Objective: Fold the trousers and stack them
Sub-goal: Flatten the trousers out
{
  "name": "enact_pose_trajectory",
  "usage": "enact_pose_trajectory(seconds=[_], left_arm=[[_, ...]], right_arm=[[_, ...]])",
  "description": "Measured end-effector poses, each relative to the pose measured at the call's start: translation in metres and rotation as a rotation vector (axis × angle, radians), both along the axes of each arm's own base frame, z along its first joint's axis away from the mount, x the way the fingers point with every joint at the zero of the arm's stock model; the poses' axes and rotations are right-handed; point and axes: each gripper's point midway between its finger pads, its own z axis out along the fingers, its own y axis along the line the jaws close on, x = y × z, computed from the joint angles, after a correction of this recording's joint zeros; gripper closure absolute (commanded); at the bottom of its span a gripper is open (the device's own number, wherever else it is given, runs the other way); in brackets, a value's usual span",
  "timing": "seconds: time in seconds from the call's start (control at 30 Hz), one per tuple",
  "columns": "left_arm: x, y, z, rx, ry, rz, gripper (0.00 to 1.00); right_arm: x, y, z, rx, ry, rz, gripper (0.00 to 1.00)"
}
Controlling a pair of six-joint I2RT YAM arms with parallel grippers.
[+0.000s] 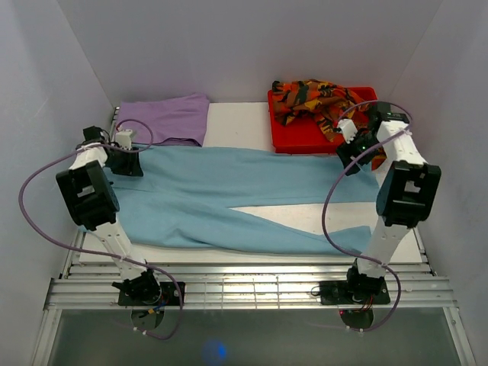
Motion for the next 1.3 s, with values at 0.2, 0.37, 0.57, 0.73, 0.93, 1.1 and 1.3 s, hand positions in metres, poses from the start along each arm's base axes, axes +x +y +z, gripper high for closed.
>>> enact_pose_trajectory(seconds=[0.2, 0.37, 0.57, 0.73, 0.93, 1.1, 1.3], left_arm=[[-0.044, -0.035, 0.08, 0.019, -0.137, -0.202, 0.32], [-0.093, -0.136, 0.132, 0.062, -0.315, -0.589, 0.32], [-0.16, -0.277, 0.081, -0.069, -0.187, -1.035, 0.36], [-0.172, -0.317, 0.046, -0.059, -0.105, -1.121, 0.37], [-0.165, -0.331, 0.021, -0.035, -0.069, -1.118, 0.45], [-0.16, -0.33, 0.012, -0.018, -0.067, -1.115, 0.72], [-0.166, -0.325, 0.006, -0.003, -0.059, -1.13, 1.0]], right_arm=[[-0.106, -0.018, 0.055, -0.005, -0.011, 0.131, 0.21], [-0.21, -0.021, 0.006, 0.029, 0.213, 0.215, 0.26], [-0.268, -0.011, -0.034, 0.06, 0.325, 0.328, 0.29], [-0.281, -0.01, -0.05, 0.031, 0.289, 0.367, 0.33], [-0.277, -0.013, -0.061, 0.002, 0.241, 0.397, 0.73], [-0.269, -0.015, -0.06, -0.014, 0.204, 0.405, 0.92], [-0.254, -0.017, -0.04, -0.032, 0.146, 0.401, 0.92]])
